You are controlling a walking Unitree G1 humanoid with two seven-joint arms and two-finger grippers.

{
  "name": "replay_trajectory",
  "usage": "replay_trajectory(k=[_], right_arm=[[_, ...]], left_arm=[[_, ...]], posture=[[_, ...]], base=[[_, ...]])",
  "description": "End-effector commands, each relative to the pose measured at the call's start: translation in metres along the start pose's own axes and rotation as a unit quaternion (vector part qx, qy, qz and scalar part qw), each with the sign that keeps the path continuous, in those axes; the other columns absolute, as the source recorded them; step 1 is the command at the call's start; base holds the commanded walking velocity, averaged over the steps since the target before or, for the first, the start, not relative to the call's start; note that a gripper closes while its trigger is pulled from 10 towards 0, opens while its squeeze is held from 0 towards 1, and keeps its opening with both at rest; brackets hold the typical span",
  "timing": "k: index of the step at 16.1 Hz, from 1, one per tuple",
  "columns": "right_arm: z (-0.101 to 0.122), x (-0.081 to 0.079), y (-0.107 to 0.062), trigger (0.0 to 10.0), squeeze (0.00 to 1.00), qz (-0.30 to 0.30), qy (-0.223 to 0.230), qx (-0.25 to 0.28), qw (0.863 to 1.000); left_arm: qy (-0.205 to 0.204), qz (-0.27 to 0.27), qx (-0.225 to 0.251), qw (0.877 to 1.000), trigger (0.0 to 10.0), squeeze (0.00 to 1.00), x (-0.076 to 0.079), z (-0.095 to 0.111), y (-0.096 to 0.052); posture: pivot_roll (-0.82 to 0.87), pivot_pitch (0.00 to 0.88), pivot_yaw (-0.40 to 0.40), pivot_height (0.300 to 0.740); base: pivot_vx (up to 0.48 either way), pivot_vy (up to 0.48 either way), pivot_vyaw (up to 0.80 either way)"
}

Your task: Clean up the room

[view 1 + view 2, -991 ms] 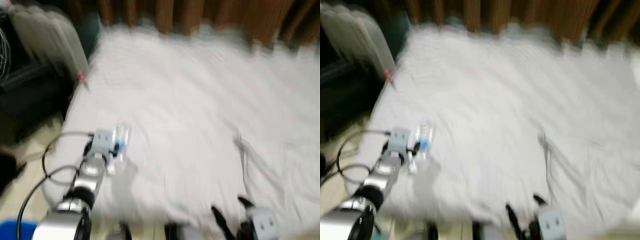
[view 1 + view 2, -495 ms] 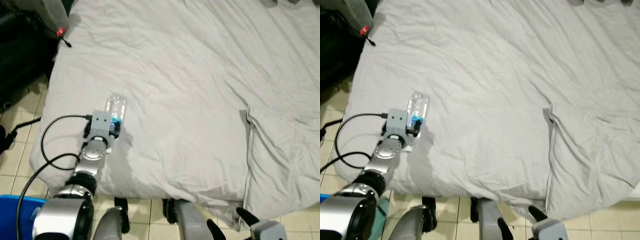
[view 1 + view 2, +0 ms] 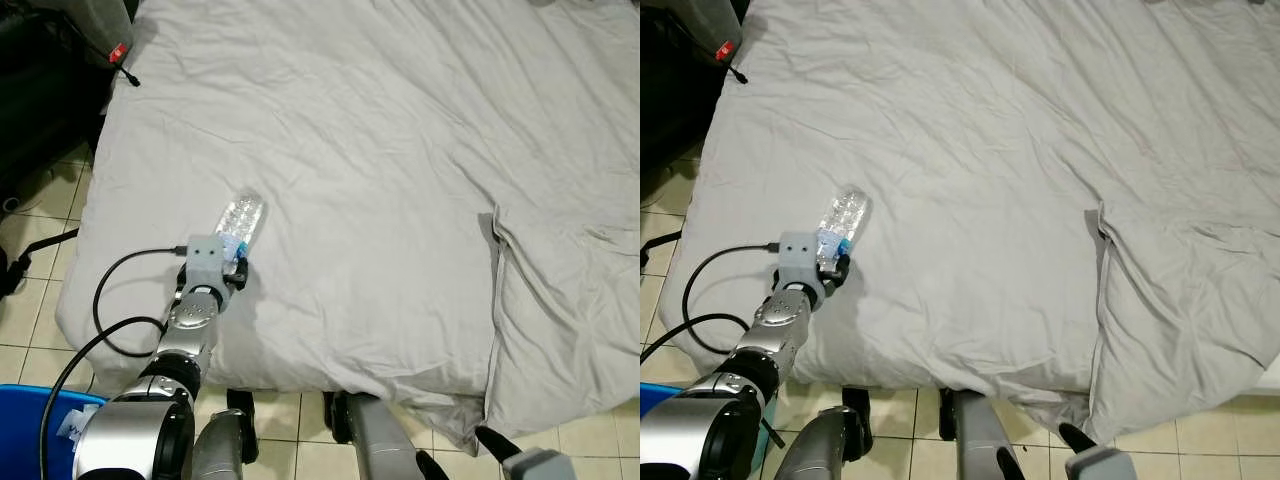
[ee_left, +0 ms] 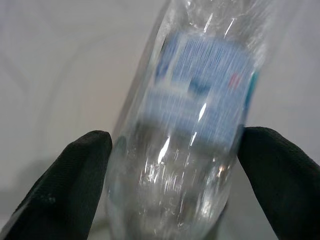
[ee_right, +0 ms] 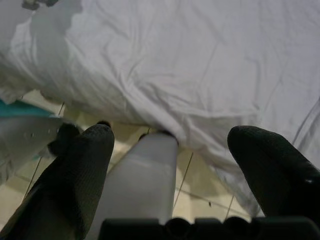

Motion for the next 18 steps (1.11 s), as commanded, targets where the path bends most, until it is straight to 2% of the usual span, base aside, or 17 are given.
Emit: replay_trajectory(k=[1,4,5,6,15,18], right_arm=[[-0.005,0.002,-0.008,10.0,0.00,-0.007,0.004,-0.021,1.000],[-0.007,0.003,-0.011,10.0,0.00,-0.009,0.001,-0.029,1.000],[-0.007,0.004,-0.012,10.0,0.00,-0.010,0.001,-0.031,0.999],[-0.008,0.004,-0.013,10.0,0.00,-0.011,0.000,-0.033,0.999],[-0.010,0.005,-0.011,10.0,0.00,-0.010,0.003,-0.038,0.999],[-0.012,0.006,-0.008,10.0,0.00,-0.011,0.004,-0.038,0.999]], left_arm=[[0.019,-0.007,-0.059,0.998,10.0,0.00,0.006,-0.036,-0.009],[0.036,-0.017,-0.064,0.997,10.0,0.00,0.008,-0.040,-0.010],[0.038,-0.021,-0.064,0.997,3.5,0.00,0.009,-0.041,-0.011],[0.037,-0.020,-0.065,0.997,0.0,0.00,0.007,-0.041,-0.011],[0.045,-0.018,-0.049,0.998,0.0,0.00,-0.002,-0.031,-0.007],[0.035,-0.013,-0.047,0.998,0.0,0.00,-0.007,-0.030,-0.006]], posture=[[-0.39,0.655,-0.137,0.740],[-0.40,0.664,-0.140,0.740],[-0.40,0.659,-0.140,0.740],[-0.40,0.656,-0.138,0.740],[-0.37,0.647,-0.123,0.740],[-0.37,0.646,-0.120,0.740]], base=[[0.000,0.000,0.00],[0.000,0.000,0.00],[0.000,0.000,0.00],[0.000,0.000,0.00],[0.000,0.000,0.00],[0.000,0.000,0.00]])
Point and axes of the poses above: a point about 5 cm out from each wrist's last joint towards the gripper, its own y axis pointing out of the wrist towards the gripper, its own z axis along the axis of the wrist's last joint, x = y × z, the point moved 4 cm from there along y, pointing out of the wrist towards the gripper, and after that the axes turned 12 degrees about y, right-handed, at the moved point
